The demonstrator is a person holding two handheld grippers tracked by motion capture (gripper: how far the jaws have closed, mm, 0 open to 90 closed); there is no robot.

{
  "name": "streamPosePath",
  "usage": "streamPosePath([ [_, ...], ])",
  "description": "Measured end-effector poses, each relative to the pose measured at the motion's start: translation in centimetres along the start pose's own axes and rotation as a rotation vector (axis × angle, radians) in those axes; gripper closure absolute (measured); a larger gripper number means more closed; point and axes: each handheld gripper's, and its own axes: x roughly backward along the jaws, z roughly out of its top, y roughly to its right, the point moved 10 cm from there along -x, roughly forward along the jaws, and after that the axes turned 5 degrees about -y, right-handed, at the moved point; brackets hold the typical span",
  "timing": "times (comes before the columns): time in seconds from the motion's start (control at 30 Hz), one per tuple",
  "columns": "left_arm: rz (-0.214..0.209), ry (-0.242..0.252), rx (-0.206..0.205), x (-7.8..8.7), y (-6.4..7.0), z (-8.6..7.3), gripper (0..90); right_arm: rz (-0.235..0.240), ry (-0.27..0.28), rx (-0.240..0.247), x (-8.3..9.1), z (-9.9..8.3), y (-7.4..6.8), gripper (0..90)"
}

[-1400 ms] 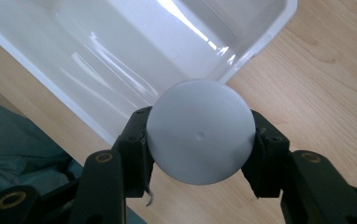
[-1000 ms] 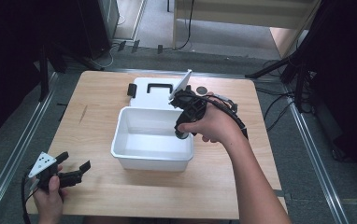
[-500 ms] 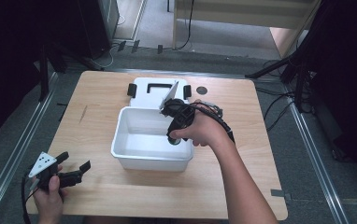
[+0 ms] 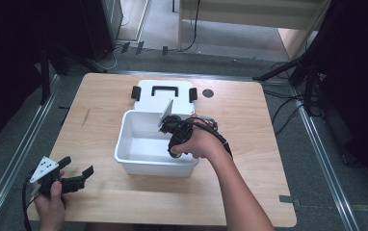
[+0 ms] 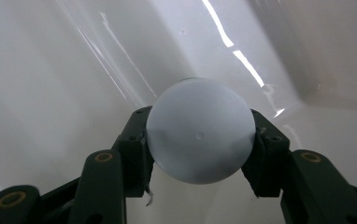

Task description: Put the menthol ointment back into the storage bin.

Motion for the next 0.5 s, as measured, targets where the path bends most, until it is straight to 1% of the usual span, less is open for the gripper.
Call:
streamPosePath([
  [0.07,-0.001,0.000,0.000,0.0,0.0,0.0,0.3,-0.008,-0.008,0.014,-0.5,0.1,0.0,51.0],
  [0.13,-0.001,-0.001,0.000,0.0,0.0,0.0,0.2,-0.012,-0.015,0.013,-0.7,0.1,0.0,50.9],
  [0.2,-0.002,-0.001,0.000,0.0,0.0,0.0,0.3,-0.028,-0.023,0.029,-1.1,0.2,0.1,50.9],
  [0.23,-0.002,-0.001,0.000,0.0,0.0,0.0,0.3,-0.029,-0.022,0.035,-1.2,0.2,0.1,50.9],
  [0.27,-0.002,-0.001,0.000,0.0,0.0,0.0,0.3,-0.030,-0.025,0.027,-1.3,0.2,0.0,50.9],
  [0.33,-0.002,0.000,0.001,0.0,0.0,0.0,0.2,-0.041,-0.042,0.043,-1.7,0.1,0.1,50.9],
  [0.4,-0.002,-0.001,0.001,0.0,0.0,0.0,0.2,-0.047,-0.049,0.042,-1.8,0.1,0.1,50.9],
  [0.47,-0.003,-0.004,0.001,0.0,0.0,0.0,0.2,-0.068,-0.069,0.059,-2.3,-0.1,0.4,50.8],
  [0.5,-0.003,-0.004,0.001,0.0,0.0,0.0,0.3,-0.068,-0.069,0.059,-2.3,-0.1,0.4,50.8],
])
